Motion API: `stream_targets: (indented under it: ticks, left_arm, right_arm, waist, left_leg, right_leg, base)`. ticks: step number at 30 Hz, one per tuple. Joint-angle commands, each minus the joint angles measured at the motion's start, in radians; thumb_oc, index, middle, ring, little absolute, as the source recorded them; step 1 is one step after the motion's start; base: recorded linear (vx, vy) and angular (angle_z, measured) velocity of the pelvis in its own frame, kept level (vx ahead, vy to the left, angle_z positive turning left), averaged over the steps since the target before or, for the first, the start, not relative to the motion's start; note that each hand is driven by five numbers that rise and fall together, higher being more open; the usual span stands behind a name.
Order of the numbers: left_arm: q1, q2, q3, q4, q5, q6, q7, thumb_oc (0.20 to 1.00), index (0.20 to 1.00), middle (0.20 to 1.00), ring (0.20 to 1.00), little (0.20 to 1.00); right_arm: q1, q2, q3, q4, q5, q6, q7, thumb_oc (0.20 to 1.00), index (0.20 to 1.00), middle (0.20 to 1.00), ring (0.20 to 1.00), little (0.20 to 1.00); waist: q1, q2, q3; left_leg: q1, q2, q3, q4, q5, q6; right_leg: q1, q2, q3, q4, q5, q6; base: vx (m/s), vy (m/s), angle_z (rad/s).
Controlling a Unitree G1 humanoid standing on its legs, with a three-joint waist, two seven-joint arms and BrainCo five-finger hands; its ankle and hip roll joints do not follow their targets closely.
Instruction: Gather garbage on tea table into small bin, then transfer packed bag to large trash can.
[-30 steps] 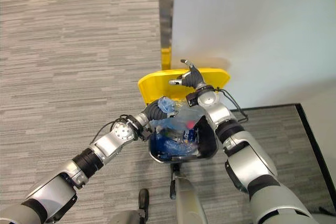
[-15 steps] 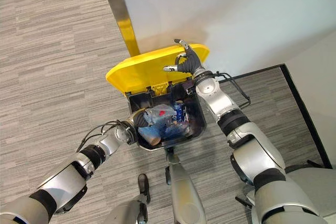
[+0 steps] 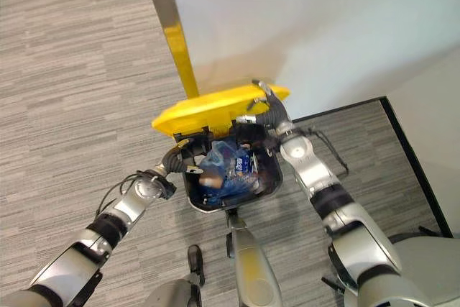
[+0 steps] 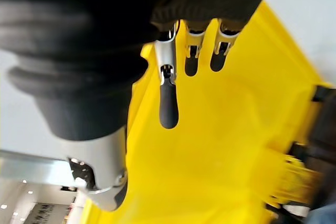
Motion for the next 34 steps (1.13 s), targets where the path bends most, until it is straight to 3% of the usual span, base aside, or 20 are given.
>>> stream_targets:
  ticks: [1,3,6,9,11,12,16,17,19,20,21,23,34]
  left_arm:
    - [0.13,0.031,0.052,-0.086,-0.062,-0.063,-0.031,1.0,1.0,1.0,1.0,1.0]
    - [0.299,0.073,0.175,-0.136,-0.091,-0.064,-0.059,1.0,1.0,1.0,1.0,1.0]
    - [0.413,0.087,0.277,-0.135,-0.103,-0.052,-0.073,1.0,1.0,1.0,1.0,1.0]
    - [0.541,0.073,0.404,-0.105,-0.139,-0.041,-0.086,1.0,1.0,1.0,1.0,1.0]
    - [0.57,0.067,0.427,-0.105,-0.148,-0.035,-0.09,1.0,1.0,1.0,1.0,1.0]
    - [0.601,0.059,0.458,-0.096,-0.167,-0.034,-0.085,1.0,1.0,1.0,1.0,1.0]
    - [0.638,0.065,0.482,-0.101,-0.171,-0.023,-0.092,1.0,1.0,1.0,1.0,1.0]
    - [0.638,0.066,0.482,-0.101,-0.171,-0.022,-0.092,1.0,1.0,1.0,1.0,1.0]
    - [0.643,0.081,0.486,-0.104,-0.163,-0.017,-0.096,1.0,1.0,1.0,1.0,1.0]
    - [0.64,0.084,0.481,-0.098,-0.156,-0.017,-0.089,1.0,1.0,1.0,1.0,1.0]
    - [0.64,0.087,0.473,-0.102,-0.158,-0.019,-0.092,1.0,1.0,1.0,1.0,1.0]
    - [0.663,0.091,0.476,-0.073,-0.137,-0.017,-0.097,1.0,1.0,1.0,1.0,1.0]
    - [0.678,0.073,0.459,-0.04,-0.108,-0.01,-0.116,1.0,1.0,1.0,1.0,1.0]
  right_arm:
    - [0.09,0.008,-0.028,-0.014,-0.064,-0.02,0.021,1.0,1.0,1.0,1.0,1.0]
    - [0.249,0.016,-0.116,-0.065,-0.11,-0.013,0.045,1.0,1.0,1.0,1.0,1.0]
    - [0.354,0.024,-0.181,-0.102,-0.134,-0.002,0.068,1.0,1.0,1.0,1.0,1.0]
    - [0.478,0.027,-0.246,-0.119,-0.175,0.007,0.094,1.0,1.0,1.0,1.0,1.0]
    - [0.503,0.025,-0.254,-0.121,-0.186,0.011,0.101,1.0,1.0,1.0,1.0,1.0]
    - [0.542,0.026,-0.266,-0.12,-0.203,0.018,0.114,1.0,1.0,1.0,1.0,1.0]
    - [0.617,0.033,-0.29,-0.1,-0.225,0.013,0.119,1.0,1.0,1.0,1.0,1.0]
    - [0.617,0.034,-0.29,-0.1,-0.225,0.013,0.119,1.0,1.0,1.0,1.0,1.0]
    - [0.665,0.046,-0.301,-0.062,-0.221,0.011,0.124,1.0,1.0,1.0,1.0,1.0]
    - [0.676,0.053,-0.299,-0.041,-0.228,0.009,0.121,1.0,1.0,1.0,1.0,1.0]
    - [0.685,0.052,-0.295,-0.038,-0.237,0.014,0.123,1.0,1.0,1.0,1.0,1.0]
    - [0.682,0.039,-0.276,-0.013,-0.255,0.02,0.131,1.0,1.0,1.0,1.0,1.0]
    - [0.711,0.015,-0.297,0.036,-0.248,0.028,0.126,1.0,1.0,1.0,1.0,1.0]
  waist:
    - [0.037,-0.034,-0.091]
    - [0.065,-0.051,-0.098]
    - [0.082,-0.069,-0.096]
    - [0.1,-0.084,-0.11]
    - [0.102,-0.086,-0.115]
    - [0.103,-0.085,-0.105]
    - [0.125,-0.061,-0.104]
    - [0.124,-0.064,-0.106]
    - [0.146,-0.039,-0.138]
    - [0.157,-0.043,-0.151]
    - [0.164,-0.071,-0.173]
    - [0.167,-0.078,-0.213]
    - [0.149,-0.067,-0.271]
  left_leg:
    - [0.099,-0.076,-0.01,0.137,-0.271,0.027]
    - [0.116,-0.091,-0.014,0.182,-0.291,0.034]
    - [0.112,-0.107,-0.012,0.225,-0.294,0.044]
    - [0.112,-0.12,-0.007,0.231,-0.278,0.052]
    - [0.117,-0.121,-0.006,0.225,-0.273,0.056]
    - [0.114,-0.116,0.003,0.217,-0.244,0.06]
    - [0.045,-0.089,0.009,0.217,-0.183,0.071]
    - [0.043,-0.092,0.01,0.216,-0.179,0.071]
    - [-0.008,-0.055,0.014,0.181,-0.124,0.071]
    - [-0.029,-0.044,0.02,0.178,-0.109,0.065]
    - [-0.045,-0.051,0.017,0.177,-0.103,0.053]
    - [-0.055,-0.026,0.051,0.155,-0.079,0.031]
    - [-0.021,-0.007,0.05,0.035,-0.009,0.003]
  right_leg:
    - [-0.082,-0.092,-0.07,-0.141,0.19,0.103]
    - [-0.034,-0.117,-0.086,-0.164,0.207,0.114]
    - [0.005,-0.135,-0.103,-0.185,0.219,0.123]
    - [0.037,-0.152,-0.134,-0.192,0.219,0.134]
    - [0.042,-0.155,-0.137,-0.185,0.223,0.138]
    - [0.035,-0.153,-0.136,-0.115,0.229,0.154]
    - [0.056,-0.136,-0.092,0.12,0.09,0.108]
    - [0.052,-0.139,-0.09,0.121,0.092,0.108]
    - [0.102,-0.099,-0.033,0.314,-0.051,0.065]
    - [0.146,-0.089,-0.016,0.322,-0.069,0.061]
    - [0.23,-0.073,-0.01,0.186,-0.127,0.053]
    - [0.303,-0.044,0.002,-0.001,-0.111,0.052]
    - [0.39,-0.034,-0.016,-0.154,-0.081,0.039]
  base:
    - [-0.08,0.044,0.1]
    - [-0.12,0.073,0.09]
    - [-0.11,0.057,0.1]
    - [-0.11,0.074,0.1]
    - [-0.06,0.053,0.03]
    - [-0.17,0.081,-0.07]
    - [-0.22,0.067,-0.12]
    - [-0.2,0.042,-0.28]
    - [-0.19,-0.016,-0.12]
    - [-0.07,-0.167,-0.06]
    - [-0.02,-0.221,-0.35]
    - [0.02,-0.231,-0.56]
    - [-0.01,-0.054,-0.06]
